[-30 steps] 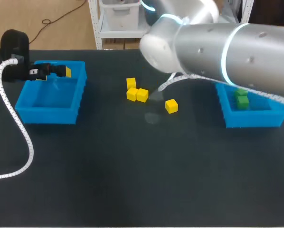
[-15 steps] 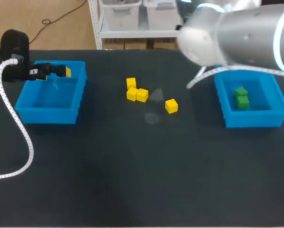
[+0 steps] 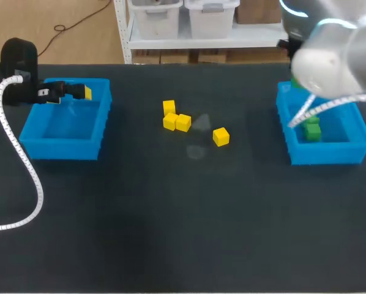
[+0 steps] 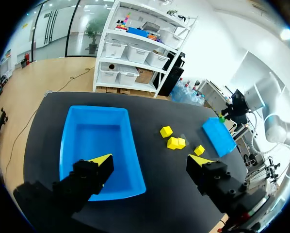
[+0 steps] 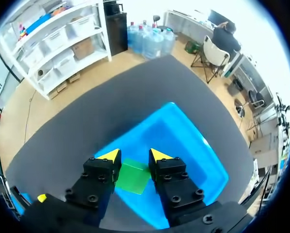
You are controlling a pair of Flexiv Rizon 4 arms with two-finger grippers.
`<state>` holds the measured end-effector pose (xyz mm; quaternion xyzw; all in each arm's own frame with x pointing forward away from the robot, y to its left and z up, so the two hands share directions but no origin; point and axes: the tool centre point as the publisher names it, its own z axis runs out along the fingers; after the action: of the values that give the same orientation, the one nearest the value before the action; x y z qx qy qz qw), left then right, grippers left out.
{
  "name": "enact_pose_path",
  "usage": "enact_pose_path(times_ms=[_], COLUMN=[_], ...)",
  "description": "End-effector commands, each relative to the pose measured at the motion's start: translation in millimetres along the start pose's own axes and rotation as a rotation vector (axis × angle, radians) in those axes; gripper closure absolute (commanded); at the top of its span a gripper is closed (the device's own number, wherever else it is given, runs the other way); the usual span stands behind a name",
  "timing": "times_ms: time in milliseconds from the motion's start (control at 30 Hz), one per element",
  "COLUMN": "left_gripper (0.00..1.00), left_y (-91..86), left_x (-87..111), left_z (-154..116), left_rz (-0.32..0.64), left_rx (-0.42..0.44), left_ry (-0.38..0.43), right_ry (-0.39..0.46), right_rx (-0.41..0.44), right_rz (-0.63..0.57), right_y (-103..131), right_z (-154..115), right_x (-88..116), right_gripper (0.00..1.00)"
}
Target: Put the green cubes in the right bin and the yellow cubes in the left bin.
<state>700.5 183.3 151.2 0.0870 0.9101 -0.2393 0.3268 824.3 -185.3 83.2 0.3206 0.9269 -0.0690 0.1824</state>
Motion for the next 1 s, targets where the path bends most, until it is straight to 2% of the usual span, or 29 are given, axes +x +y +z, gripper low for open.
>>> enact_pose_path(times_ms=[33,233,333,400,433,533,1000], left_gripper=[0.00,0.00,0.00,0.00,0.00,0.00,0.00], left_y=[1.4,1.4,1.4,1.4,1.4,1.4,1.4], left_x=[1.4,1.4,1.4,1.4,1.4,1.4,1.4], left_z=[0,0,0,0,0,0,0], left_rz=[0.001,0.001,0.001,0.001,0.001,0.001,0.001], left_rx=[0.007,0.007,0.007,0.007,0.007,0.007,0.007], left_ry=[-0.006,-0.006,-0.006,-0.006,-0.006,-0.006,-0.006], right_ry=[0.013,0.102,0.117,0.098,0.095,0.068,0.068], right_rx=[-0.140,-0.156,-0.159,-0.163,-0.165,-0.190,-0.190], right_rz=[0.015,0.033,0.031,0.007,0.004,-0.012,-0.012], right_y=[-28,-31,-30,-29,-29,-25,-25], right_z=[13,47,54,55,55,55,55], right_x=[5,20,21,21,21,20,20], right_gripper=[1.00,1.00,1.00,0.53,0.00,0.00,0.00])
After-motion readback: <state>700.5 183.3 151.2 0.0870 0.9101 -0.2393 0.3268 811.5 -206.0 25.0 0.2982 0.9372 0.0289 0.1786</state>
